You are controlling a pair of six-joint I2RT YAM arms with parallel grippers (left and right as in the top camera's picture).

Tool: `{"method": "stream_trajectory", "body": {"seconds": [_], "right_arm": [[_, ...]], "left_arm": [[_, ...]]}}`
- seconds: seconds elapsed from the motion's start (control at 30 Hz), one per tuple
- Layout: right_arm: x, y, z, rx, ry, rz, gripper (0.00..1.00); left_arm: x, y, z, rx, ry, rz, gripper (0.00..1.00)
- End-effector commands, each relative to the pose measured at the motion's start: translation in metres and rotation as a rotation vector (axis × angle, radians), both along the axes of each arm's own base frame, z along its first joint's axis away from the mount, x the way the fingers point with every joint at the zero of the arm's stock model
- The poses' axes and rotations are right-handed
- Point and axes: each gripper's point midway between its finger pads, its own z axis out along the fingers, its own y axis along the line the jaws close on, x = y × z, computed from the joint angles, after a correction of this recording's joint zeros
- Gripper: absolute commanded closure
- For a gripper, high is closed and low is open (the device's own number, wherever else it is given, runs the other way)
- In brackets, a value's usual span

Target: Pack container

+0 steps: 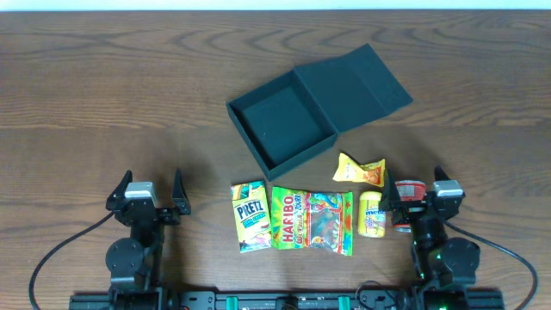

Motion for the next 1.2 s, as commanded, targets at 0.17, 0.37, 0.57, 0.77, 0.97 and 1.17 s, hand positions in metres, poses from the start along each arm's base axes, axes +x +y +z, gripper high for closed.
{"method": "stream_trajectory", "body": {"seconds": [0.17, 0.37, 0.57, 0.77, 0.97, 1.17], "right_arm": [[0.000, 0.001, -0.001, -0.016, -0.001, 0.006, 0.01], [0.000, 0.001, -0.001, -0.017, 0.000, 0.003, 0.01], [0.000, -0.005, 0.032, 0.023, -0.129, -0.032, 0.01], [-0.012, -0.001, 0.095, 0.178, -0.341, 0.011, 0.01], [-0.036, 0.010, 0.154, 0.090, -0.385, 0.071, 0.01], [-0.065, 0.024, 0.234, 0.024, -0.398, 0.146, 0.01]], "left_arm": [[-0.002, 0.001, -0.017, -0.005, 0.060, 0.005, 0.05], [-0.002, 0.001, -0.017, -0.005, 0.060, 0.005, 0.05], [-0.002, 0.001, -0.017, -0.005, 0.060, 0.005, 0.05], [-0.002, 0.001, -0.017, -0.005, 0.060, 0.005, 0.05], [-0.002, 0.001, -0.017, -0.005, 0.060, 0.005, 0.05], [-0.002, 0.001, -0.017, -0.005, 0.060, 0.005, 0.05]]}}
